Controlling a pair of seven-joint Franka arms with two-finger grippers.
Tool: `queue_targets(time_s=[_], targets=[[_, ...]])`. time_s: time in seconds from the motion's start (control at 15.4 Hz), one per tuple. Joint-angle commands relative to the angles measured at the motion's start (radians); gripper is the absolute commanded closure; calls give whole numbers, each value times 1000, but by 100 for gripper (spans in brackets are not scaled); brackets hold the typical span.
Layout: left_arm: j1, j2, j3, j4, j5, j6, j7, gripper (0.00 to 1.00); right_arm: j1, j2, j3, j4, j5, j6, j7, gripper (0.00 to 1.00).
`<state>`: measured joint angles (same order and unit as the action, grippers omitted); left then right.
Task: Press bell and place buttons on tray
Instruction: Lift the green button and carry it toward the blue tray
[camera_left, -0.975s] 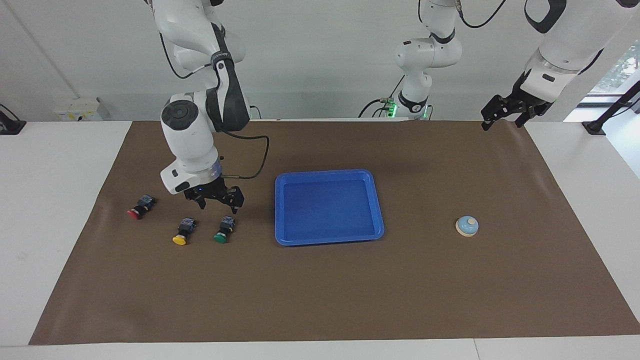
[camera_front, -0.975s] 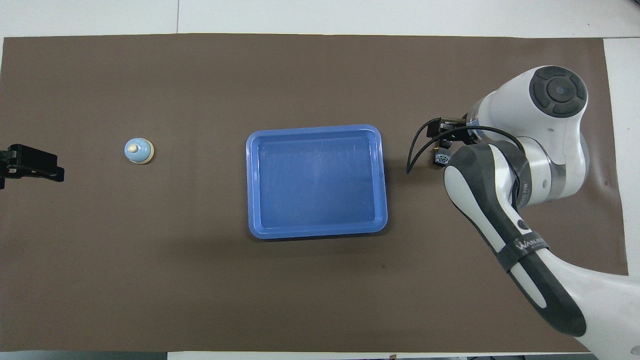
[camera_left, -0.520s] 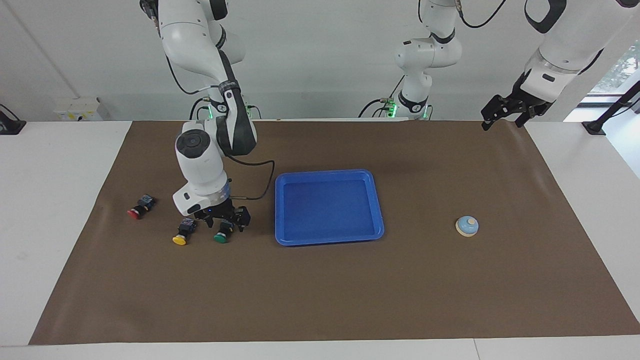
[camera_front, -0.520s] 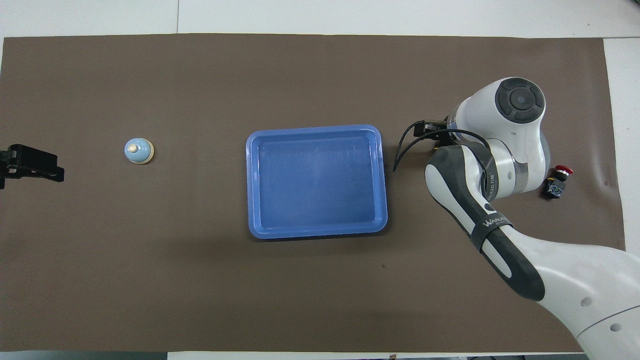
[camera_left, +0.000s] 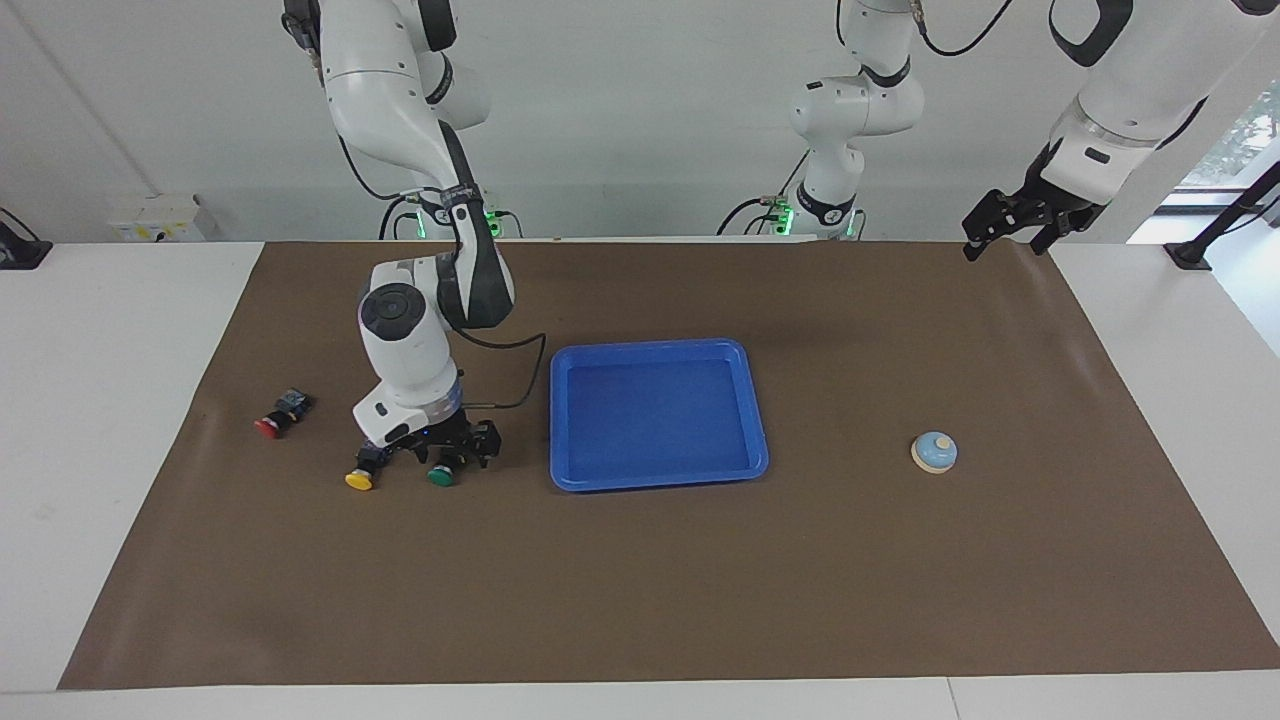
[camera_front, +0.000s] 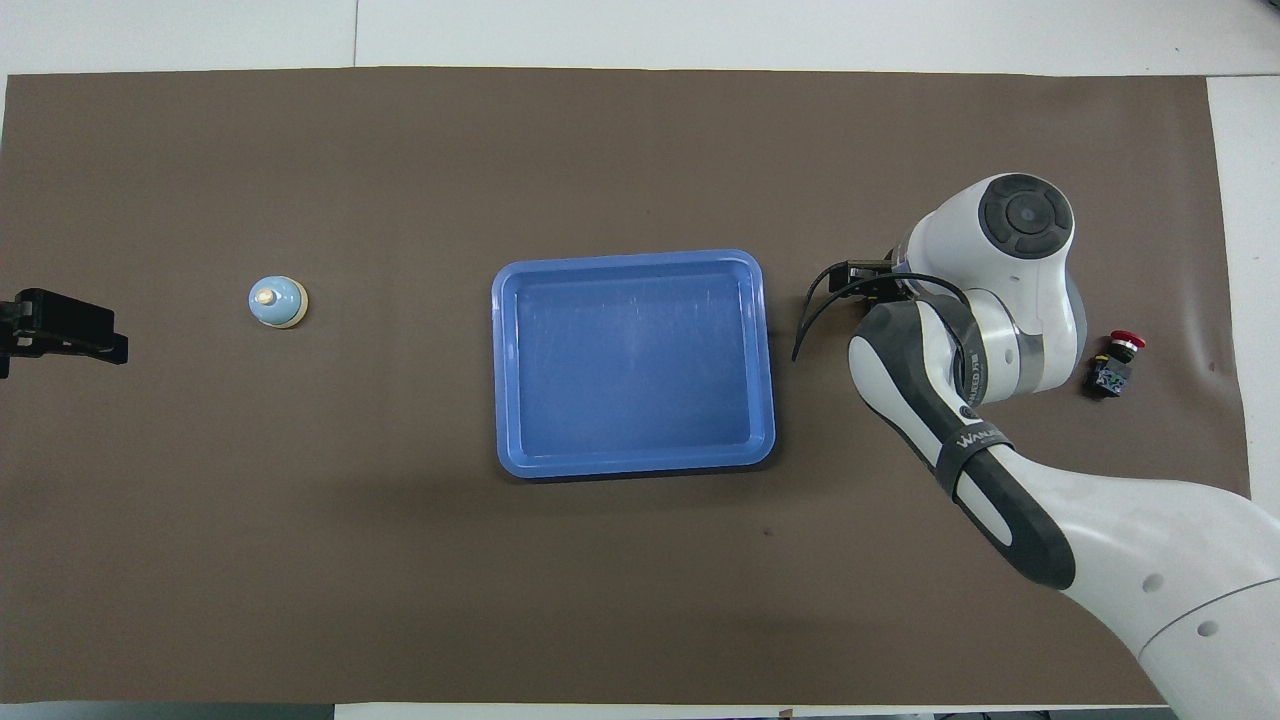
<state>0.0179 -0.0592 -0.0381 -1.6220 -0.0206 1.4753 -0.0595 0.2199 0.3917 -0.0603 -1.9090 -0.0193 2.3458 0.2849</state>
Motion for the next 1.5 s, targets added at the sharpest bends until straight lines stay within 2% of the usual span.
queue_targets(time_s=[0.0, 0.07, 0.2, 0.26, 0.39, 0.52, 0.65, 0.72, 1.04, 1.3, 1.43], targets=[[-1, 2, 3, 16, -2, -24, -8, 0, -7, -33, 7, -77, -1, 56, -13, 0], [-1, 2, 3, 16, -2, -24, -8, 0, -5, -37, 7, -85, -1, 58, -13, 0], [-1, 2, 3, 16, -2, -24, -8, 0, -8, -39, 7, -85, 1, 58, -15, 6], [-1, 2, 3, 16, -2, -24, -8, 0, -11, -39, 7, -85, 1, 58, -13, 16], [-1, 2, 3, 16, -2, -24, -8, 0, -10, -39, 8, -82, 1, 53, -12, 43], [-1, 2, 3, 16, -2, -24, -10, 0, -10, -37, 8, -71, 1, 53, -3, 64], [-1, 2, 4, 16, -2, -26, -10, 0, -11, -36, 8, -70, 2, 56, 17, 93], [-1, 2, 3, 16, -2, -24, -8, 0, -5, -36, 8, -70, 2, 56, 39, 100], [-1, 2, 3, 16, -2, -24, -8, 0, 3, -42, 10, -9, 4, 8, 50, 100], [-1, 2, 3, 16, -2, -24, -8, 0, 6, -60, 108, 90, 53, -114, 68, 100], [-1, 2, 4, 16, -2, -24, -8, 0, 50, -63, 141, 116, 53, -143, 89, 100]])
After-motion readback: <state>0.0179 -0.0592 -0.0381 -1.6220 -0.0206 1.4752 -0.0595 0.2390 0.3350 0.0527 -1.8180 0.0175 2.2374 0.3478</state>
